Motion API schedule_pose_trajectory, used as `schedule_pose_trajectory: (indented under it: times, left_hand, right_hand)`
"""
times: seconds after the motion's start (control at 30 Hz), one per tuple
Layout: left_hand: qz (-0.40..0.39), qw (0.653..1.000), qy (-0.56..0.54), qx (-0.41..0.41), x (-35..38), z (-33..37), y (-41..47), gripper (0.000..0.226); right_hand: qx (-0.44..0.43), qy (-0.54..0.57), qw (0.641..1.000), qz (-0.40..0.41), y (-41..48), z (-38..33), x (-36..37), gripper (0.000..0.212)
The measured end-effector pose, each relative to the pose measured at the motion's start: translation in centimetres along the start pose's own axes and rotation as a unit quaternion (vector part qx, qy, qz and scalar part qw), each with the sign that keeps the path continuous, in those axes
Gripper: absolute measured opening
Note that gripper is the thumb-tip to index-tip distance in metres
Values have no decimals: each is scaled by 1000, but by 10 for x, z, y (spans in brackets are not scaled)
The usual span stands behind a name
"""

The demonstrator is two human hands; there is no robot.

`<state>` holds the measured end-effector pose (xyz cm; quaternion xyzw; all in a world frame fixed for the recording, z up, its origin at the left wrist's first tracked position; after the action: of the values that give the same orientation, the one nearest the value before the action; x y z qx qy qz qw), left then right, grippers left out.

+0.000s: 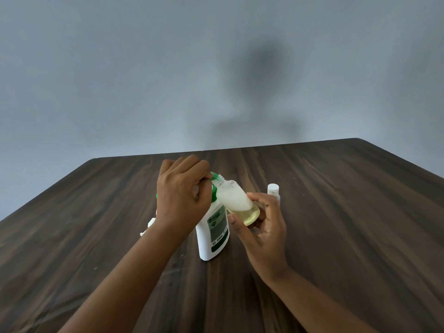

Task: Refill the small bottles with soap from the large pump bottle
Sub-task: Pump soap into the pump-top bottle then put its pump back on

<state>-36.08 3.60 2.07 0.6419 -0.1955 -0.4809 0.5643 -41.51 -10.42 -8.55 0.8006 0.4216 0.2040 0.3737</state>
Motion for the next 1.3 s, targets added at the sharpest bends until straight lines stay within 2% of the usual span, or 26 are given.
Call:
schedule_pose_trajectory:
  times: [0.23,0.47,0.63,1.0,1.3]
  left_hand:
    - [10,1000,5,-12,2,1,-10,18]
    - [-28,999,0,35,1,5,10,15]
    - [6,1000,-14,-6,4,2,-8,17]
    - [-8,999,-7,34,-1,7,8,14]
    - [20,1000,-18,-3,6,2,-12,16]
  right_hand:
    - [0,-11,1000,-2,-2,0,-1,39]
    - [13,4,1000,5,-1,1,-1,40]
    - [4,-12,1000,-2,-1,0,-1,37]
    - [10,17,1000,2,-1,0,-1,37]
    - [7,-7,1000,4,-2,2,-2,39]
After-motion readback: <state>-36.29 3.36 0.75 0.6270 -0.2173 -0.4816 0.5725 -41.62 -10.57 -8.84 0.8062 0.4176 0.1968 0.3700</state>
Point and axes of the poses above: each hand's wrist, its own y-axis towards the middle knuckle, its own x-axis out of the palm, z = x × y, the point moved 5 cm from there along y, towards the middle knuckle, and after that the axes turned 1 degree about -y, right-handed, at the moved point
